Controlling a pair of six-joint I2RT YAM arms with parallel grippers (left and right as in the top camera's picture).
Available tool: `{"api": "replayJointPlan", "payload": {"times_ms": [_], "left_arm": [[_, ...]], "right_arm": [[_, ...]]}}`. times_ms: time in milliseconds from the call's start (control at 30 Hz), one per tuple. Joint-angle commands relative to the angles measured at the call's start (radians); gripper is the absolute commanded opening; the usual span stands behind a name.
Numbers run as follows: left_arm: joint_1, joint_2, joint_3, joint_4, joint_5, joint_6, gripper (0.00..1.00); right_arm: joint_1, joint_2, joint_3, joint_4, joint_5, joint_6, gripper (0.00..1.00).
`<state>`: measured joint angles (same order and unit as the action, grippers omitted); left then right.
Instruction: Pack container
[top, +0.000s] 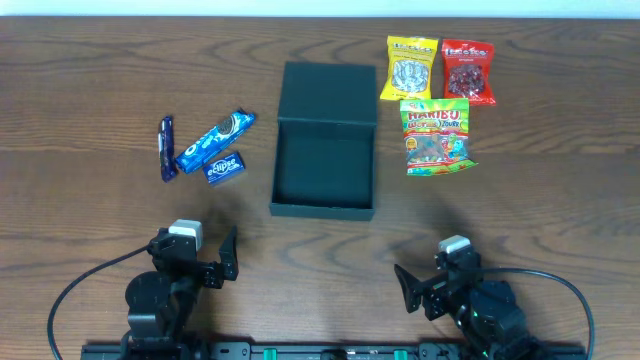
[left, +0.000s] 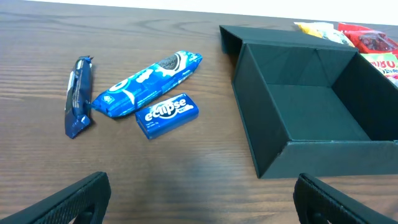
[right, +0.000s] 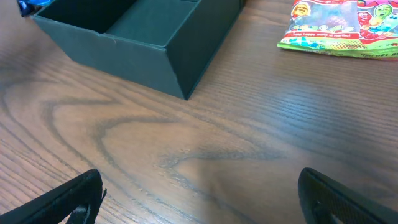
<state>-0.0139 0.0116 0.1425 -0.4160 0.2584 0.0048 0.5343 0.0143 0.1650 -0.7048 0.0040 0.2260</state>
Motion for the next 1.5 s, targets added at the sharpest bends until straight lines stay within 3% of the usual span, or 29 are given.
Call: {"api": "replayJointPlan", "payload": {"times_ms": [0, 467, 533, 667, 867, 1067, 1300, 1467], "left_arm": [[0.005, -0.008, -0.021, -0.002, -0.003, 0.018, 0.95], [0.005, -0.008, -0.021, -0.002, -0.003, 0.018, 0.95], [0.005, -0.008, -0.021, -0.002, -0.003, 0.018, 0.95], [0.005, -0.008, -0.021, -0.002, -0.003, 0.018, 0.95], [0.005, -0.008, -0.021, -0.002, -0.003, 0.018, 0.95], [0.005, -0.008, -0.021, -0.002, -0.003, 0.018, 0.95], [0.005, -0.008, -0.021, -0.002, -0.003, 0.018, 0.95], [0.005, -0.008, -0.021, -0.002, -0.003, 0.018, 0.95]], "right_arm": [[-0.004, -0.009, -0.007, -0.003, 0.007, -0.015, 0.99], [-0.004, -0.009, -0.007, 0.049, 0.007, 0.004, 0.99], [-0.004, -0.009, -0.007, 0.109, 0.006, 0.112, 0.99], [-0.004, -0.009, -0.007, 0.186, -0.026, 0.485, 0.99], [-0.004, -0.009, -0.007, 0.193, -0.037, 0.675, 0.99], [-0.004, -0.009, -0.007, 0.204, 0.011, 0.674, 0.99], [-0.004, -0.005, 0.005, 0.407, 0.019, 0.454, 0.99], [-0.013, 0.075, 0.093, 0.397, 0.044, 0.311, 0.99]]}}
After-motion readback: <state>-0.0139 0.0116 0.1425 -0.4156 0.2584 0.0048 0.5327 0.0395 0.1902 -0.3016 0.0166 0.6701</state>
